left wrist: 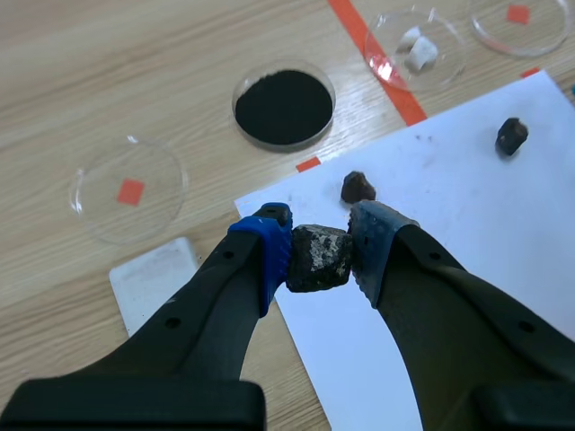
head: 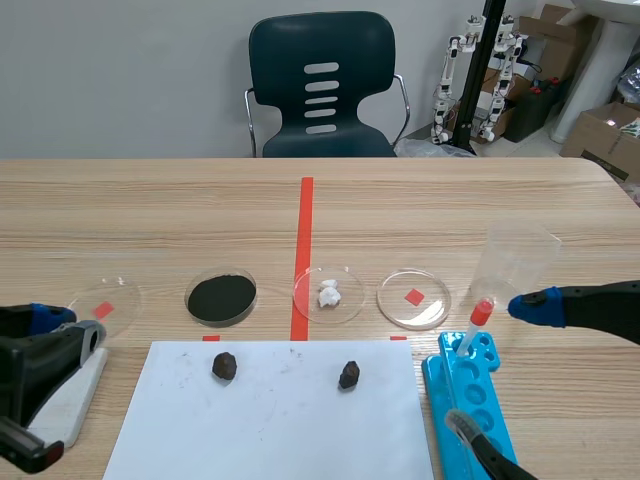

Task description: Rub the mineral on the streak plate below the first streak

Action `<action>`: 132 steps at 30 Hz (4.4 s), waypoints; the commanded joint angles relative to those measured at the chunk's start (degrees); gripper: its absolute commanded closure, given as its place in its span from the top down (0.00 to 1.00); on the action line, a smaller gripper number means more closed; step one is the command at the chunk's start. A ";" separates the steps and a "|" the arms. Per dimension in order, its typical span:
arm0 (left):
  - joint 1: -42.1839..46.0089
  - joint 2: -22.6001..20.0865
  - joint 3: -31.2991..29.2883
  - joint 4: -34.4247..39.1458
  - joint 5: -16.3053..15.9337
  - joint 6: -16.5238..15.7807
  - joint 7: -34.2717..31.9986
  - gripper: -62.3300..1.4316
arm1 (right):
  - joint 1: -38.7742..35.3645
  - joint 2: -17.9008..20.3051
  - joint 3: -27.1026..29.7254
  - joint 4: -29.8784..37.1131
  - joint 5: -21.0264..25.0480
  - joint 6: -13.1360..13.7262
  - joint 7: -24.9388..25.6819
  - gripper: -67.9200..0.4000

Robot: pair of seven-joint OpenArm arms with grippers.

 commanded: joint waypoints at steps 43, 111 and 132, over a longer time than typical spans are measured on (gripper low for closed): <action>-34.51 -8.17 15.13 -28.68 -10.12 28.59 46.34 0.10 | 0.04 0.02 0.04 0.31 0.61 -0.02 0.61 0.78; -38.14 -8.76 17.68 -34.64 -19.12 27.02 46.31 0.10 | 0.04 0.02 0.04 0.31 0.61 -0.02 0.59 0.78; -38.14 -8.76 17.66 -34.47 -2.21 34.32 51.41 0.10 | 0.04 0.02 0.04 0.31 0.61 -0.02 0.59 0.78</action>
